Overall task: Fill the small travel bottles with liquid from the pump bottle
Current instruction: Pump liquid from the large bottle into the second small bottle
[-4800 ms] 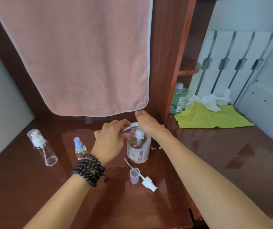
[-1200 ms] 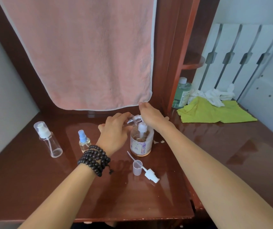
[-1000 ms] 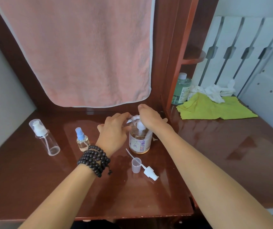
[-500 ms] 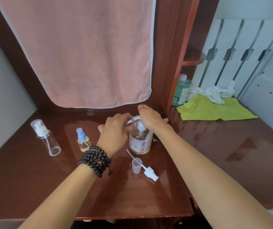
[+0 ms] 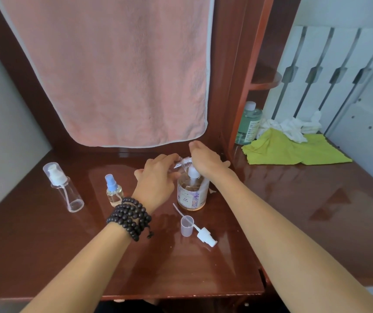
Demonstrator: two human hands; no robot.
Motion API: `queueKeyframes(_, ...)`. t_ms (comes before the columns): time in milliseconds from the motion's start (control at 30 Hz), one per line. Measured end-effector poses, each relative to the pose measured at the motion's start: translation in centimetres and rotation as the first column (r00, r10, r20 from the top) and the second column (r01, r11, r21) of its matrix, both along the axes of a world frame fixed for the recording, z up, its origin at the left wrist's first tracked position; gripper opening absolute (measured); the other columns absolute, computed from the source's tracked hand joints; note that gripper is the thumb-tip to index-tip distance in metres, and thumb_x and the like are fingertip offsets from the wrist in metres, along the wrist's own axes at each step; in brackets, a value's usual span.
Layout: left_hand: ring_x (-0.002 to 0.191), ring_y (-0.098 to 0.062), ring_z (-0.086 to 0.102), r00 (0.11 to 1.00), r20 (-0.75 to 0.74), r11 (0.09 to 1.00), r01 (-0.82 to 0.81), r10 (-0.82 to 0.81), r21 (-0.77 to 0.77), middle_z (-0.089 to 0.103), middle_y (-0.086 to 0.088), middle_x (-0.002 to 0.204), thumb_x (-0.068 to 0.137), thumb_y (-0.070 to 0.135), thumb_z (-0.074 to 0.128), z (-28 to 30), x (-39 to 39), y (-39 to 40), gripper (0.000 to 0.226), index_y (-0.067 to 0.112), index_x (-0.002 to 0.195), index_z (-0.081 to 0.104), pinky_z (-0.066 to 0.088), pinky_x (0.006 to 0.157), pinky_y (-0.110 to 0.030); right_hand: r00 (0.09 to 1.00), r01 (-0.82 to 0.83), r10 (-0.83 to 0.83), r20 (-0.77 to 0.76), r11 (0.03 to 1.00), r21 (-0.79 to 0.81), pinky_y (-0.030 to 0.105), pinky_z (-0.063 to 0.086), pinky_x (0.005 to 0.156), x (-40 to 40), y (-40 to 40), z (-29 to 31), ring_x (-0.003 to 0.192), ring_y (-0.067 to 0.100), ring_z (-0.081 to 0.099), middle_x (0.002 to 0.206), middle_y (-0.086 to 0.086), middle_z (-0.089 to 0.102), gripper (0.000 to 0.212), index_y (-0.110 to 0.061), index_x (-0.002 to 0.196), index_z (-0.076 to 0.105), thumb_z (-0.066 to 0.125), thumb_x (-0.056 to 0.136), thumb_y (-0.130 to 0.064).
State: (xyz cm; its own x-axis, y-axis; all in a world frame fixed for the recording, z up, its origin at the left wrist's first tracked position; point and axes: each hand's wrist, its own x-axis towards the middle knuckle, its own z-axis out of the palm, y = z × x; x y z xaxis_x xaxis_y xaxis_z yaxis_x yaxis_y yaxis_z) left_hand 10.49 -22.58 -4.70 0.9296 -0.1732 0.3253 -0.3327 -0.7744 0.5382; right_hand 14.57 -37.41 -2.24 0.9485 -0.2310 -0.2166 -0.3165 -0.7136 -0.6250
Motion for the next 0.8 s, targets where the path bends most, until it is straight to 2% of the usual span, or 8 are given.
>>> queueKeyframes(167, 0.107, -0.018, 0.05, 1.0, -0.027, 1.0, 0.008, -0.008, 0.001, 0.055, 0.014, 0.11, 0.092, 0.018, 0.057, -0.3, 0.0, 0.2, 0.037, 0.033, 0.126, 0.053, 0.028, 0.082, -0.04, 1.0, 0.004, -0.004, -0.013, 1.0, -0.015, 0.059, 0.008, 0.116, -0.2, 0.3, -0.1, 0.145, 0.037, 0.032, 0.152, 0.011, 0.048, 0.053, -0.036, 0.151, 0.037, 0.01, 0.106, -0.043)
queueKeyframes(333, 0.105, -0.017, 0.051, 1.0, 0.007, 1.0, 0.019, -0.019, -0.014, 0.052, 0.017, 0.104, 0.091, 0.023, 0.059, 0.8, 0.1, 0.4, 0.036, 0.035, 0.125, 0.053, 0.027, 0.079, -0.038, 1.0, -0.019, 0.018, -0.006, 0.999, -0.027, 0.061, 0.007, 0.117, 0.2, -0.2, 1.4, 0.148, 0.038, 0.03, 0.156, 0.012, 0.045, 0.064, -0.031, 0.158, 0.028, 0.007, 0.104, -0.057)
queueKeyframes(467, 0.105, -0.019, 0.051, 1.0, 0.017, 1.0, 0.006, -0.006, 0.003, 0.055, 0.013, 0.11, 0.092, 0.018, 0.057, 0.4, 0.1, 0.2, 0.038, 0.034, 0.126, 0.053, 0.028, 0.079, -0.039, 1.0, -0.003, 0.003, -0.007, 0.999, -0.032, 0.06, 0.008, 0.116, 0.1, 0.0, 0.7, 0.148, 0.038, 0.028, 0.156, 0.01, 0.044, 0.057, -0.034, 0.159, 0.027, 0.009, 0.106, -0.05)
queueKeyframes(600, 0.104, -0.02, 0.048, 1.0, 0.0, 0.999, -0.003, 0.003, 0.032, 0.051, 0.014, 0.103, 0.092, 0.016, 0.057, -0.2, -0.2, 0.0, 0.035, 0.031, 0.124, 0.055, 0.027, 0.082, -0.04, 0.999, 0.018, -0.019, -0.027, 1.0, -0.021, 0.06, 0.005, 0.118, -0.2, 0.3, -0.5, 0.15, 0.037, 0.025, 0.159, 0.009, 0.04, 0.055, -0.039, 0.161, 0.019, 0.011, 0.107, -0.045)
queueKeyframes(800, 0.104, -0.017, 0.052, 1.0, -0.003, 1.0, 0.007, -0.008, -0.031, 0.052, 0.017, 0.103, 0.091, 0.018, 0.058, 0.2, -0.1, 0.4, 0.036, 0.035, 0.123, 0.054, 0.026, 0.08, -0.038, 1.0, 0.003, -0.003, -0.011, 1.0, -0.005, 0.062, 0.007, 0.116, 0.0, 0.2, 0.7, 0.149, 0.039, 0.029, 0.158, 0.012, 0.042, 0.06, -0.033, 0.161, 0.02, 0.009, 0.106, -0.053)
